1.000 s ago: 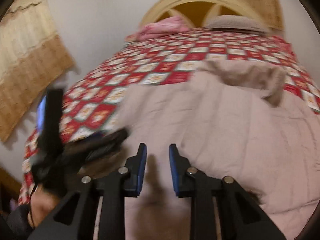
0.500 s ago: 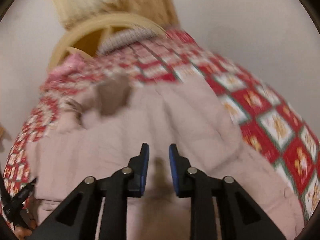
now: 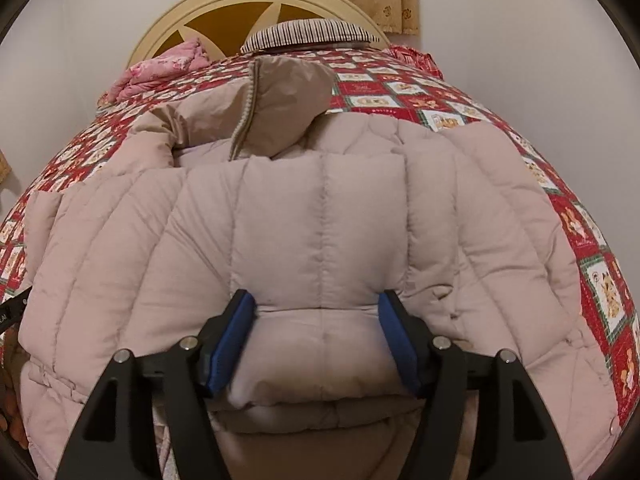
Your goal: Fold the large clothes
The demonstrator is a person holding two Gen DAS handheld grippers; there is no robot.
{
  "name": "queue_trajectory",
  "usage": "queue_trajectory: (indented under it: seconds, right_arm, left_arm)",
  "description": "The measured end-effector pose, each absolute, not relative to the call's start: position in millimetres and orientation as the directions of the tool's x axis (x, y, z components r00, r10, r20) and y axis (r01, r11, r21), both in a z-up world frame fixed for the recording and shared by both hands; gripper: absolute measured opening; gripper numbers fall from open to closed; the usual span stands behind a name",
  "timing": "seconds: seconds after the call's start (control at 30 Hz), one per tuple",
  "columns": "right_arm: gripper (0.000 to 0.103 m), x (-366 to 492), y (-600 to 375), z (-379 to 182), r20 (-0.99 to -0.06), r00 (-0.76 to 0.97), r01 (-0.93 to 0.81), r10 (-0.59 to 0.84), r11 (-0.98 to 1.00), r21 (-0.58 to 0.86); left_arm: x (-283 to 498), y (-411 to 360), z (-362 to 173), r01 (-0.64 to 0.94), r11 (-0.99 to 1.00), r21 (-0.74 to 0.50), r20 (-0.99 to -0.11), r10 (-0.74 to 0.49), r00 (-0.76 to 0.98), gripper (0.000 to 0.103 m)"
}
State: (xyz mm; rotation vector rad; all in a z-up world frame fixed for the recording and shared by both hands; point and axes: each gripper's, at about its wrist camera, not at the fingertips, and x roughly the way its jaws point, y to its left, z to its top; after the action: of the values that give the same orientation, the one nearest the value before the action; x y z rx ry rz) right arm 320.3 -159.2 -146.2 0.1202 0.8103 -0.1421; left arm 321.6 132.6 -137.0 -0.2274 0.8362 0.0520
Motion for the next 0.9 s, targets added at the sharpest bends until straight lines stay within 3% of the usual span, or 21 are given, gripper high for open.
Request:
queue_trajectory:
  seconds: [0.17, 0.27, 0.33, 0.5, 0.77, 0.9]
  right_arm:
    - [0.071, 308.9, -167.3, -134.2, -0.764, 0.645, 0.156, -0.019, 0.982, 0.107]
    - [0.071, 267.4, -182.2, -106.5, -0.706, 0.701, 0.112, 0.098, 0.963, 0.244]
    - [0.071, 236.4, -188.5, -91.2, -0.680, 0.723, 0.077, 0.123, 0.964, 0.255]
    - [0.071, 147.3, -208.2, -71.8, -0.647, 0.755, 0.037, 0.110, 0.977, 0.210]
    - [0.077, 42.0, -263.2, -71.9, -0.590, 0.804, 0.170, 0.074, 0.922, 0.348]
    - [0.077, 15.4, -280.9, -81.5, -0.626, 0.778, 0.228, 0.048, 0.908, 0.353]
  left_arm:
    - [304.9, 149.4, -125.6, -0.086, 0.954, -0.288, -0.742, -0.166, 0.649, 0.082]
    - [264.0, 164.0, -107.0, -0.011, 0.941, -0.337, -0.689, -0.239, 0.684, 0.082]
    - [236.7, 171.6, -96.8, 0.032, 0.943, -0.331, -0.661, -0.256, 0.705, 0.082]
    - [162.7, 192.1, -85.2, 0.139, 0.947, -0.290, -0.619, -0.296, 0.727, 0.082]
    - [91.3, 214.9, -108.2, 0.208, 0.882, -0.422, -0.614, -0.447, 0.650, 0.082]
    - [71.1, 208.5, -120.4, 0.231, 0.851, -0.472, -0.622, -0.507, 0.597, 0.082]
